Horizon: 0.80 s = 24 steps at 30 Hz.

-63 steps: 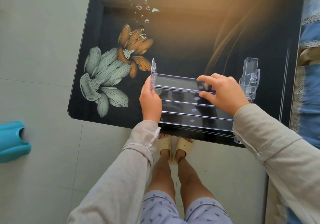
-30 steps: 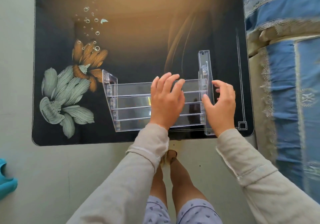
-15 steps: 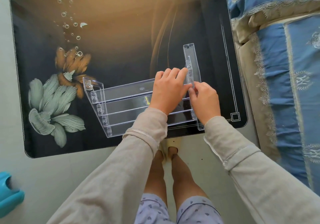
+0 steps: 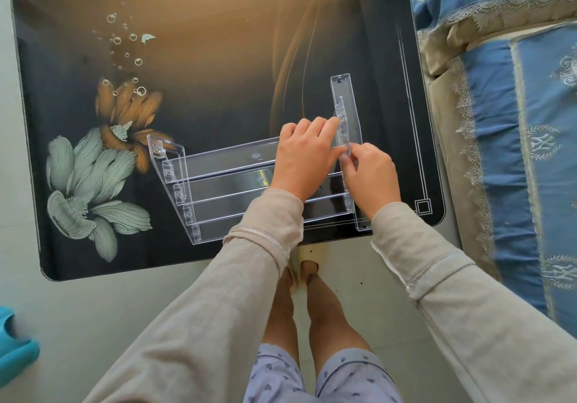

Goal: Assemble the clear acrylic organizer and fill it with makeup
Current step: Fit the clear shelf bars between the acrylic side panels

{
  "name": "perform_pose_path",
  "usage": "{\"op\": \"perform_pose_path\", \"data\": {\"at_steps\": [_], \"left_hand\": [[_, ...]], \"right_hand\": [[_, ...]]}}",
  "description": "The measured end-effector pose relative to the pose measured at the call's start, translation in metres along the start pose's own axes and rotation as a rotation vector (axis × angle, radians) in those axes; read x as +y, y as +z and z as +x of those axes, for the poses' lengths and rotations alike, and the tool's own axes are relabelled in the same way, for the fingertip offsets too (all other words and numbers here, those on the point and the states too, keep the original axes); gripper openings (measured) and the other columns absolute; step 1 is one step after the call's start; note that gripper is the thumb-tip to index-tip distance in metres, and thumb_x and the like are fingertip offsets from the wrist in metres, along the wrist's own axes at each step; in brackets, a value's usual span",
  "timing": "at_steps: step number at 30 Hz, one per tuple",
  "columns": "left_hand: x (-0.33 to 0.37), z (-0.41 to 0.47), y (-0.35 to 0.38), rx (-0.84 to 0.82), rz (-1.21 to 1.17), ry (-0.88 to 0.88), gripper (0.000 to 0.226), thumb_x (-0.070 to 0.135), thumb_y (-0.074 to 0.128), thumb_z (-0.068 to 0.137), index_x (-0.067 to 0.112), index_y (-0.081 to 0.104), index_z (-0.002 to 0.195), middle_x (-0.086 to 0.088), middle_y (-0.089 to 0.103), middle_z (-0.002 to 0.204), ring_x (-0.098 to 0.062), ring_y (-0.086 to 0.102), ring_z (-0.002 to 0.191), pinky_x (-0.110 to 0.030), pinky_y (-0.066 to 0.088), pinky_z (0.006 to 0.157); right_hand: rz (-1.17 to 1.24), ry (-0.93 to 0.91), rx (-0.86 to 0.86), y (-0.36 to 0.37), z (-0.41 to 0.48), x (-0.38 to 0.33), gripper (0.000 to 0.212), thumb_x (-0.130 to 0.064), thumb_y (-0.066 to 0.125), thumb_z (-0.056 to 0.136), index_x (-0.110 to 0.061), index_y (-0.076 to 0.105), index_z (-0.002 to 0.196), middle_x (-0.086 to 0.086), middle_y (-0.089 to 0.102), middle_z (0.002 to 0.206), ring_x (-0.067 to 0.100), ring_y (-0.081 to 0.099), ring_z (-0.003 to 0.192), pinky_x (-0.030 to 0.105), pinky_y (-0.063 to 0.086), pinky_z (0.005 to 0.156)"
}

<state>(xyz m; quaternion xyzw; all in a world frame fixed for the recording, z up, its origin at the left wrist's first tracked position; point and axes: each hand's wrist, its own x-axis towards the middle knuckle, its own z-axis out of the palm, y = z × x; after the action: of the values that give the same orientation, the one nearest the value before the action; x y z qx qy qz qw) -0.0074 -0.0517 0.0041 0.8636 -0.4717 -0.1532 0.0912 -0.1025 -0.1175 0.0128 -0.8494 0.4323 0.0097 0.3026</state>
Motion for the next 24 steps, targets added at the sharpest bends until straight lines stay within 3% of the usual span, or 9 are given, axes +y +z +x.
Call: {"op": "perform_pose_path", "data": {"at_steps": [4,15,20,24], "left_hand": [[-0.001,0.003,0.003,-0.032,-0.035,-0.034,0.042,0.039,0.044,0.094,0.018,0.047,0.129,-0.002,0.057,0.128,-0.024,0.05,0.117,-0.035,0.031,0.101],[-0.003,-0.001,0.004,-0.021,-0.003,0.001,0.043,0.04,0.043,0.094,0.017,0.044,0.13,-0.003,0.056,0.129,-0.024,0.051,0.116,-0.034,0.033,0.102],[0.001,-0.014,0.007,-0.015,0.109,-0.028,0.048,0.037,0.04,0.095,0.016,0.035,0.138,-0.004,0.042,0.144,-0.028,0.036,0.135,-0.047,0.021,0.115],[-0.015,-0.054,0.006,0.163,0.187,-0.133,0.054,0.037,0.061,0.082,0.017,0.051,0.13,-0.008,0.054,0.136,-0.031,0.051,0.127,-0.057,0.035,0.105]], "right_hand": [[0.0,-0.001,-0.017,0.001,-0.001,-0.001,0.027,-0.022,0.047,0.095,-0.003,0.065,0.103,0.016,0.067,0.095,0.025,0.062,0.082,0.033,0.052,0.078],[0.024,0.032,-0.005,0.003,-0.005,-0.004,0.027,-0.022,0.048,0.095,-0.005,0.065,0.107,0.015,0.065,0.097,0.026,0.064,0.086,0.029,0.051,0.077],[0.021,0.027,-0.012,0.002,-0.007,-0.005,0.025,-0.022,0.047,0.095,-0.007,0.064,0.107,0.014,0.064,0.097,0.027,0.063,0.087,0.033,0.052,0.077],[0.179,0.079,0.004,-0.001,-0.009,0.004,0.027,-0.024,0.045,0.095,-0.009,0.067,0.1,0.01,0.067,0.092,0.025,0.062,0.087,0.031,0.049,0.076]]}}
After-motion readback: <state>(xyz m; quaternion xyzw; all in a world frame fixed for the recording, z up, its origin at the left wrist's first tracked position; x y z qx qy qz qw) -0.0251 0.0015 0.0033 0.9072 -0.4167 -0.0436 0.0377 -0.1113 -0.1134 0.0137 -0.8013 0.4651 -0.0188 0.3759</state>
